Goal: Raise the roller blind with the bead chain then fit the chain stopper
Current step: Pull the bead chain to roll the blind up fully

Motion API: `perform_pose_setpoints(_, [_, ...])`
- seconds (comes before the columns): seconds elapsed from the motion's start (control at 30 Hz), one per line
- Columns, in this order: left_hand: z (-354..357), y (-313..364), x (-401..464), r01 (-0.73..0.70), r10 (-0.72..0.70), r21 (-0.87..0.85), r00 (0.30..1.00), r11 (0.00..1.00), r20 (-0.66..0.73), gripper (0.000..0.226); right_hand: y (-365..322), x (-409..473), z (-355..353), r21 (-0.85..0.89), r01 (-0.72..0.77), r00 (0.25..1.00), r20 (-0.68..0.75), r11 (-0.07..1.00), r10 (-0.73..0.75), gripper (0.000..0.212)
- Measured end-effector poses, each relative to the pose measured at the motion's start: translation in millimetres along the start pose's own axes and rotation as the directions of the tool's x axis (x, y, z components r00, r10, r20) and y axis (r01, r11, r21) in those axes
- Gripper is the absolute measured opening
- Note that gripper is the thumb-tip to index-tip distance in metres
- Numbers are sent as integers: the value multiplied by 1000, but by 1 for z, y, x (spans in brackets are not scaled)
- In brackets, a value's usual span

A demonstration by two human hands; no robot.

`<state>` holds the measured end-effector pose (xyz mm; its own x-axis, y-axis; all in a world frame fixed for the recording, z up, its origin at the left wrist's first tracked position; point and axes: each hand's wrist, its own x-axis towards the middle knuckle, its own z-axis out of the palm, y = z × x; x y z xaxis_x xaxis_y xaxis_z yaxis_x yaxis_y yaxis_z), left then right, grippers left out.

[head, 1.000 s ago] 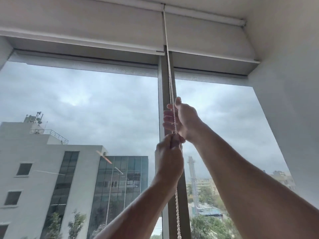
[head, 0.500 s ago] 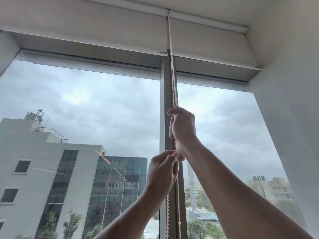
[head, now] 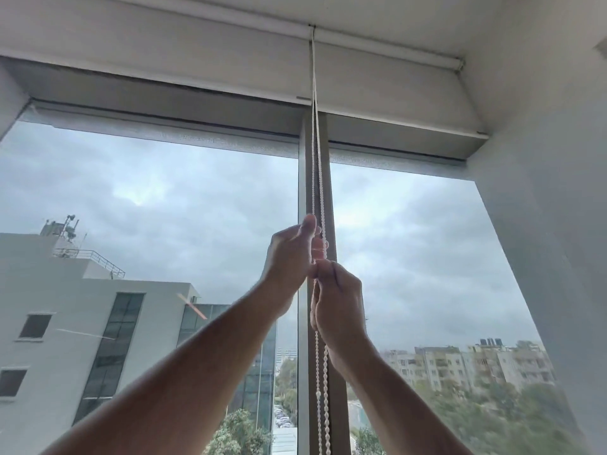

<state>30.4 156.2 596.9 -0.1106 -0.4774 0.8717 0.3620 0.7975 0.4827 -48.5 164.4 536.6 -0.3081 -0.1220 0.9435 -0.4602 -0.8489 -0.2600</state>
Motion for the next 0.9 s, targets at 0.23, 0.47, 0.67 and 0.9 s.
perform_pose_setpoints(0.23, [16, 2, -7, 73, -72, 14, 997, 997, -29, 15, 20, -18, -9, 63, -59, 998, 31, 996, 57, 38])
perform_pose_setpoints(0.47, [16, -4, -10, 67, -68, -10, 996, 998, -63, 15, 18, -16, -18, 63, -132, 985, 117, 989, 124, 32])
perform_pose_setpoints(0.67, [11, -19, -14, 50, -51, -13, 995, 999, -87, 18, 37, -45, -25, -43, -215, 950, 221, 976, 219, 25])
perform_pose_setpoints(0.9, [10, -59, -38, 89, -88, 23, 995, 996, -52, 9, 61, -81, -40, -45, -237, 941, 238, 970, 241, 21])
